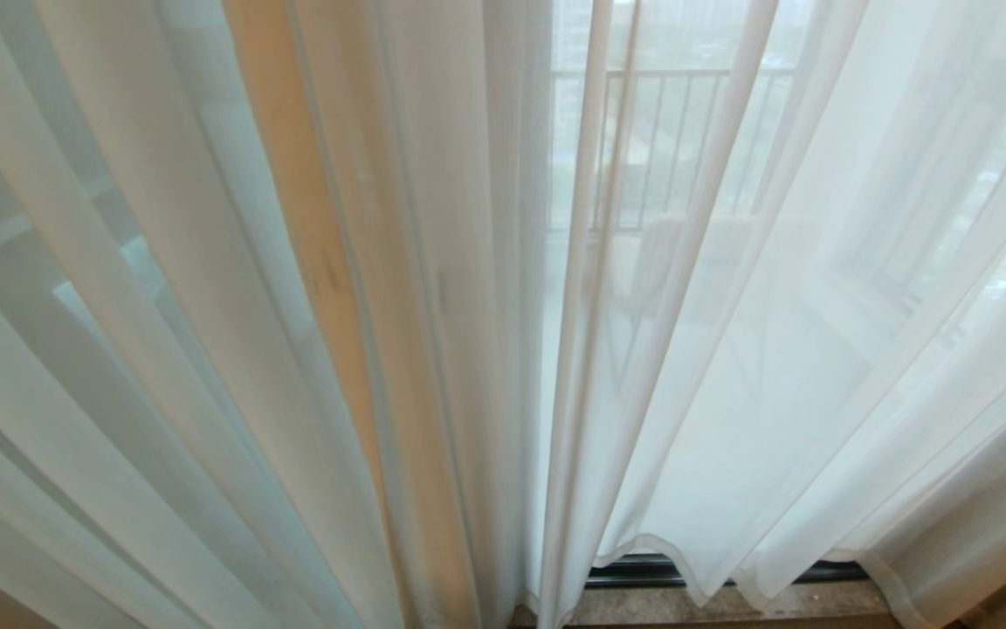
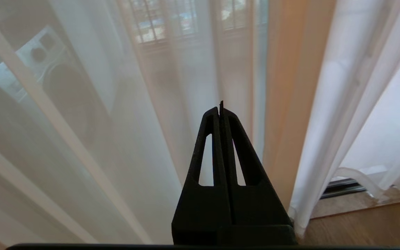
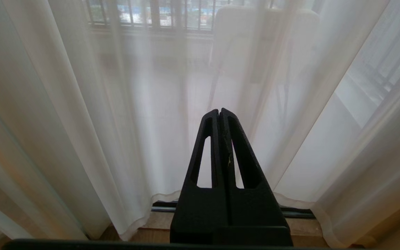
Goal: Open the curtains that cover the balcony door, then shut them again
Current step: Pull the inner curtains open on both sides
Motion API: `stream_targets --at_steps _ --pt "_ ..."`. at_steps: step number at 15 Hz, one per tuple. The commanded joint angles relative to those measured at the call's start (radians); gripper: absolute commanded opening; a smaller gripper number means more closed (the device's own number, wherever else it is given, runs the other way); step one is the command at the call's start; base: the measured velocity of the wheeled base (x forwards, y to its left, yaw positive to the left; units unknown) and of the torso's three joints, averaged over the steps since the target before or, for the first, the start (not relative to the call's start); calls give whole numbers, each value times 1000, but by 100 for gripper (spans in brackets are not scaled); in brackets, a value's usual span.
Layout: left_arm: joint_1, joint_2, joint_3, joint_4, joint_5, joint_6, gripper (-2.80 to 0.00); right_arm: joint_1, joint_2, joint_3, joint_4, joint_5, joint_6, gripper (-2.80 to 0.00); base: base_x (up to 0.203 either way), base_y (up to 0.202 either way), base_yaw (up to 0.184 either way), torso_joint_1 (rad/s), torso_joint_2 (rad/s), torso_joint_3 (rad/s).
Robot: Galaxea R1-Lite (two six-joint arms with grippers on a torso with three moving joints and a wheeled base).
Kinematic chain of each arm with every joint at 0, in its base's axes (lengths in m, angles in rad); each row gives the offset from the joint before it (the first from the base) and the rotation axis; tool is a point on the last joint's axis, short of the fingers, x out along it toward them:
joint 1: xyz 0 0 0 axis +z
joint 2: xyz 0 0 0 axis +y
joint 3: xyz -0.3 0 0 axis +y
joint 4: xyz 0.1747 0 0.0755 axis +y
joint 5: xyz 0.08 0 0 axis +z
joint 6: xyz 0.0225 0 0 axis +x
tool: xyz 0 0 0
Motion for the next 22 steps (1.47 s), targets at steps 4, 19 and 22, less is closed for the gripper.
stream_targets --at_steps 4,19,22 --pt "-16 212 -144 31 -67 -23 -280 -1 2 0 -1 1 -1 -280 0 0 0 0 0 0" --pt "-291 965 -802 -16 -209 -290 -280 -1 2 0 -1 1 -1 -280 0 0 0 0 0 0" --pt "-341 1048 -859 -80 -207 -313 -280 0 2 0 -1 1 -1 -280 0 0 0 0 0 0"
